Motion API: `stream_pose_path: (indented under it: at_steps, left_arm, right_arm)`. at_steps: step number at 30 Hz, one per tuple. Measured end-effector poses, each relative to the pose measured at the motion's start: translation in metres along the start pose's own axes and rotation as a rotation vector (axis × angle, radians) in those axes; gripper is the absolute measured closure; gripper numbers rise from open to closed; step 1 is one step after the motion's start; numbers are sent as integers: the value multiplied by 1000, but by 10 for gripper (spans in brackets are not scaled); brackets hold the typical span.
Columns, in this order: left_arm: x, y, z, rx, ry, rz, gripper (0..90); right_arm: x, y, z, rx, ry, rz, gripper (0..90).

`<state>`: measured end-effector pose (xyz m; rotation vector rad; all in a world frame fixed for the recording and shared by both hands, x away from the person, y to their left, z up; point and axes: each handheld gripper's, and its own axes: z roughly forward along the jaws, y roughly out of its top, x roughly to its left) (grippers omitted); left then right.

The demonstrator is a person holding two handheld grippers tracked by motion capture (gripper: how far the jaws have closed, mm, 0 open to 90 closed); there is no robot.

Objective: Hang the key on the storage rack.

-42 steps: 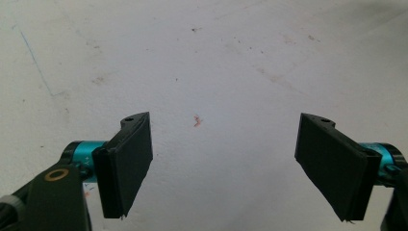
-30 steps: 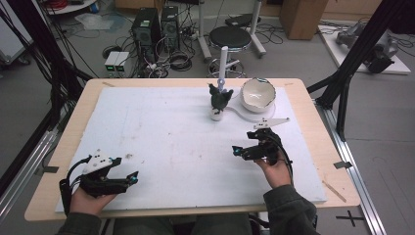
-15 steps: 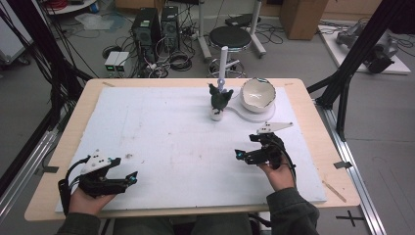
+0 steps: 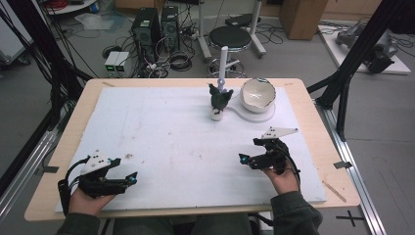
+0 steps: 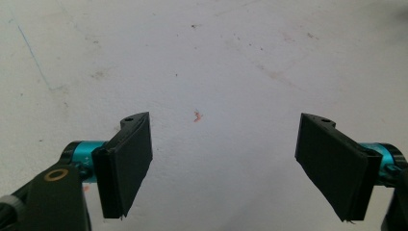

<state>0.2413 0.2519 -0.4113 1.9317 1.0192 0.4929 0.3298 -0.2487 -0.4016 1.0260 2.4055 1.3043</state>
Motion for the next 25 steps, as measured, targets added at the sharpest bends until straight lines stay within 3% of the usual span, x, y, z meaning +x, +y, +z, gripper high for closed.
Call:
stream_pose_path:
  at_steps: [25]
  left_arm:
    - [1, -2, 5, 6, -7, 6, 210]
  right_arm:
    - [0, -22, -21, -35, 2, -1, 113]
